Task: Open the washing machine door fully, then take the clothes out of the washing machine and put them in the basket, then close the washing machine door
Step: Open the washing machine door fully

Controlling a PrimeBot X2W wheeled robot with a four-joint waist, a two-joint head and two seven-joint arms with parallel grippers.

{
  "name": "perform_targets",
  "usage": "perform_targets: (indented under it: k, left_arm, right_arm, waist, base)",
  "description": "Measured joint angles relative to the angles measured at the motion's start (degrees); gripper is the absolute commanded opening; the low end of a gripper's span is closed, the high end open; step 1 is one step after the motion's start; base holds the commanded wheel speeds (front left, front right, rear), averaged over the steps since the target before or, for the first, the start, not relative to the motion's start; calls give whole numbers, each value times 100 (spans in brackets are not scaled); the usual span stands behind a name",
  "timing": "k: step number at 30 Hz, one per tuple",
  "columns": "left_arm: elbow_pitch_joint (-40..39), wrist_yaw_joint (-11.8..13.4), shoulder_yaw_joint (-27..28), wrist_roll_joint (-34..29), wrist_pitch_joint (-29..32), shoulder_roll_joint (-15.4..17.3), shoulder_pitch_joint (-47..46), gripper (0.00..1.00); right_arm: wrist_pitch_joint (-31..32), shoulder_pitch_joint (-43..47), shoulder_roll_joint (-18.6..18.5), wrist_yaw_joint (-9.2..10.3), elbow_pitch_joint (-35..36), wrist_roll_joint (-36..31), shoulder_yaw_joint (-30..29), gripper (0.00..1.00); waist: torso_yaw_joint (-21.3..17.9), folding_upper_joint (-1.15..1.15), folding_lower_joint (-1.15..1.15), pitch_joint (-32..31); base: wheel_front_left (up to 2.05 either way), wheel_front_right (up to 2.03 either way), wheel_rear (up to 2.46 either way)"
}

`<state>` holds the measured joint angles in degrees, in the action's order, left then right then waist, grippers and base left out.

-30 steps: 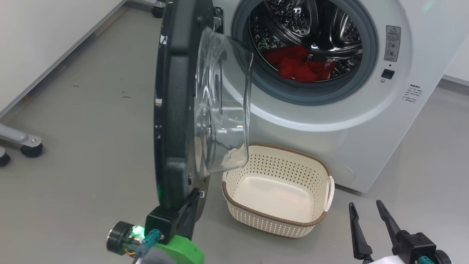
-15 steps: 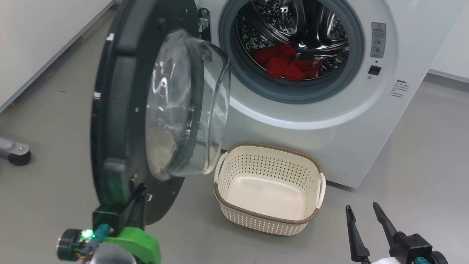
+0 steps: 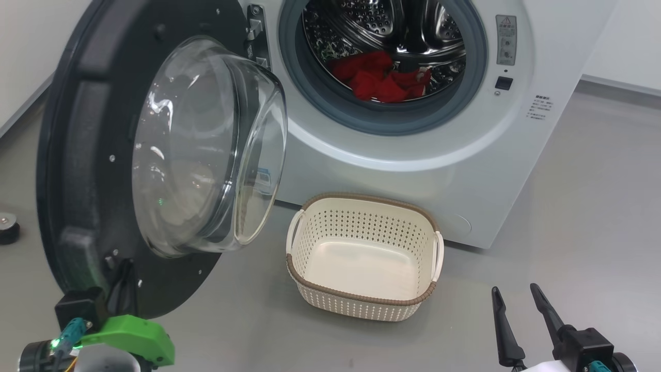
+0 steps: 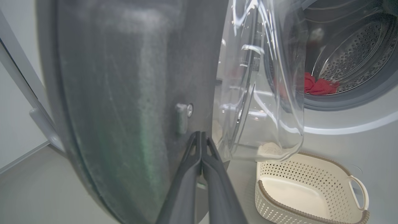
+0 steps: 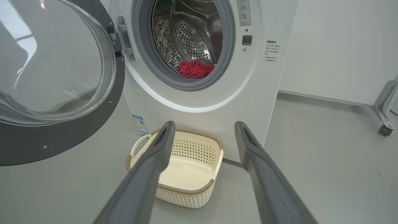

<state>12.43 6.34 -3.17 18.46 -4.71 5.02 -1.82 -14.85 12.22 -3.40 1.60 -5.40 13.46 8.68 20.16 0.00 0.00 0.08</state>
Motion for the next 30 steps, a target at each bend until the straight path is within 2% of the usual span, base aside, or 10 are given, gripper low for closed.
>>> perform_targets:
  k: [16,30]
  left_arm:
    - [400,1,981,-69,-149,-56,-341,0]
    - [824,18,1523,-167,-254,10,-792,0]
  right_arm:
    - [0,-126,-7,-2,105,-53,-102,100]
    - [0,-242,-15,-53,101,-94,-146,100]
  waist:
    - [-145,0,0,294]
    - [-177,0,0,444]
  base:
    - [0,0,0]
    - [0,0,0]
